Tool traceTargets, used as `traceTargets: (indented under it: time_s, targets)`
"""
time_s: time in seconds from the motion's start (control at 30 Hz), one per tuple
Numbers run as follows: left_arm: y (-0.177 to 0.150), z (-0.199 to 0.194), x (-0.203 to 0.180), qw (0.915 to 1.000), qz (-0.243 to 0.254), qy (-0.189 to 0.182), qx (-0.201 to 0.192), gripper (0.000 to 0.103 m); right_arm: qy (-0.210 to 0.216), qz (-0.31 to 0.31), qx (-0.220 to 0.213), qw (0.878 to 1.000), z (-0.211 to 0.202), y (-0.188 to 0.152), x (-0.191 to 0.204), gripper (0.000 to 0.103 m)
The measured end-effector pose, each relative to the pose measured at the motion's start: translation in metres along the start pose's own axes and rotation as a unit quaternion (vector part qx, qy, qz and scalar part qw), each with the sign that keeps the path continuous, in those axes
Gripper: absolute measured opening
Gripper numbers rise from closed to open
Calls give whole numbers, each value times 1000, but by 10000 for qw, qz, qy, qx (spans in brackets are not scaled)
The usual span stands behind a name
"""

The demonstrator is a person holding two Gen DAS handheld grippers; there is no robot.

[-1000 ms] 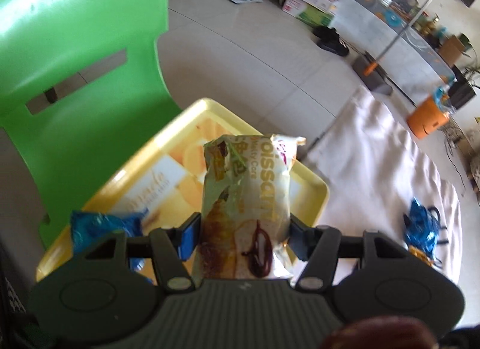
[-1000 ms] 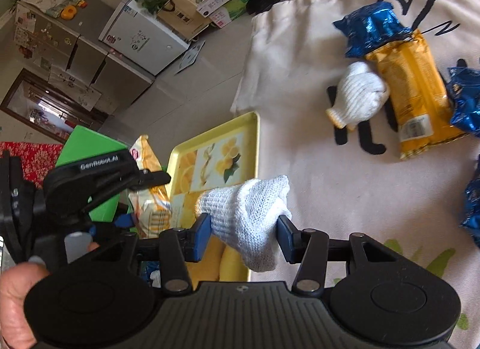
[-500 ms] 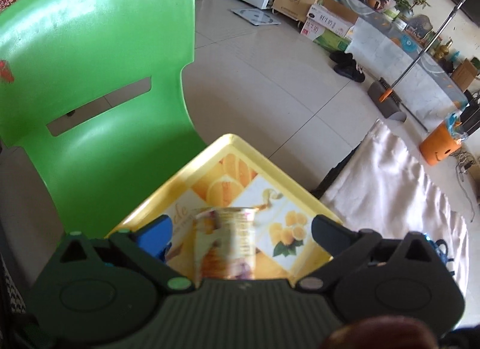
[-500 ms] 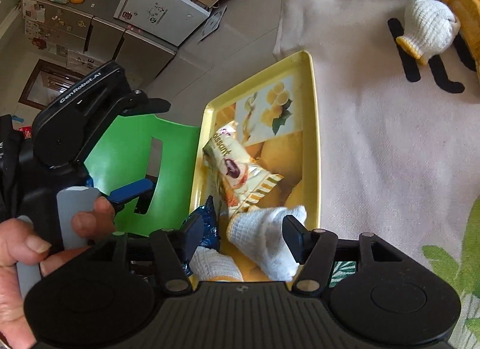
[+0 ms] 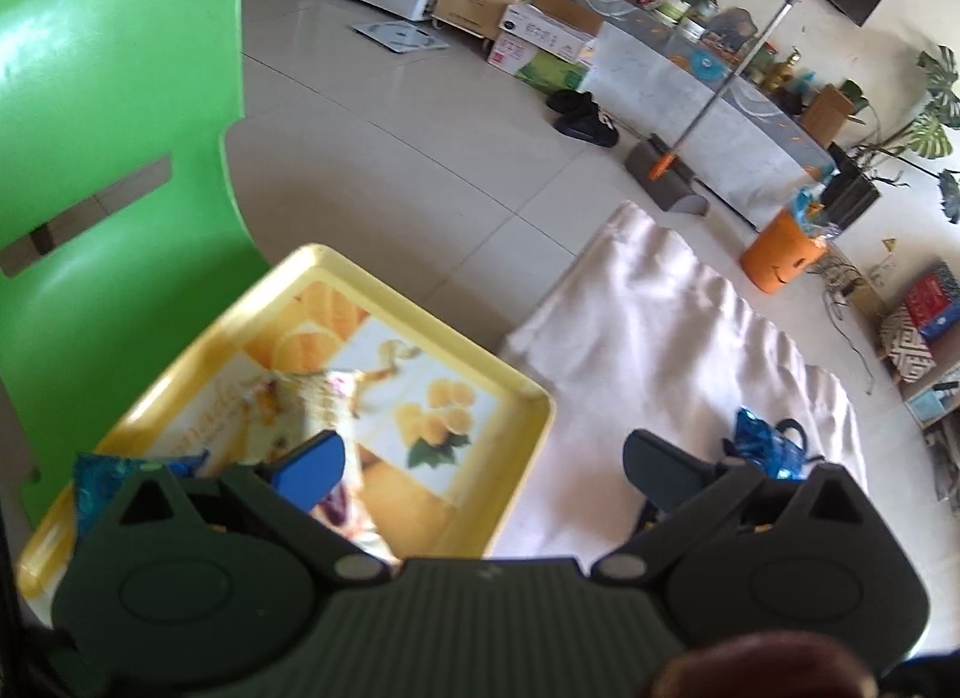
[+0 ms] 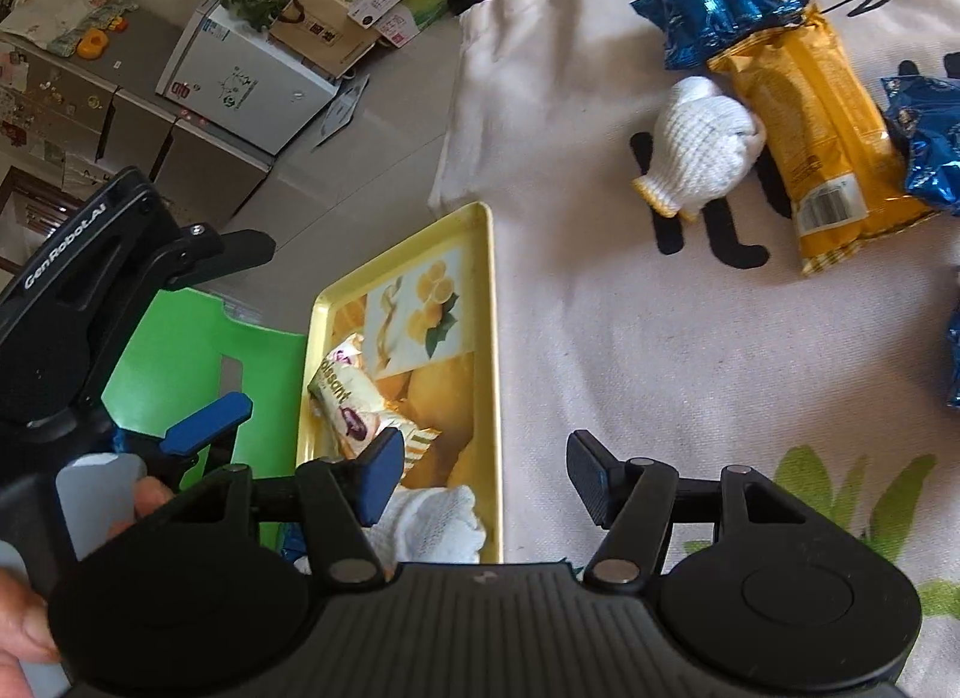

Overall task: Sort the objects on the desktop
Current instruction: 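Carry both items over the yellow tray and open both tools to drop them, then move both tools back over the packets on the cloth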

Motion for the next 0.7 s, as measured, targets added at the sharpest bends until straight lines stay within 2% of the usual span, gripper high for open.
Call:
traceTargets:
  time_s: [0.17,0.3,0.57,0.63,0.7]
  targets:
    - [-12,-4,-22,9990,274,-333,68,102,-376,161,-270,9988,-17,21,-20,61]
    - [-23,-6,-37,9971,280,-678,183,102,-710,113,-507,9961,-37,39,-38,61]
    - [-54,-7,-63,9913,807,-922,477,102,-1406,118,-958,9854,-92,70,-79,62]
    - [-63,-6,-69,9896,908,-962,557,102,-1541,153,-1053,9823,-103,75,-88,67]
    - [-73,-7,-75,9875,1047,-1002,627,102,-1636,234,-1128,9798,-114,79,-98,68]
Point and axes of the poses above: each gripper's, at about its wrist camera, not at the fingertips, and z roughly the way its jaws point, x to its left, y to its top, the point moved 8 cm from there along z, roughly the way its jaws point, and after that the axes turned 13 degrees about -x, right-handed, at the moved point
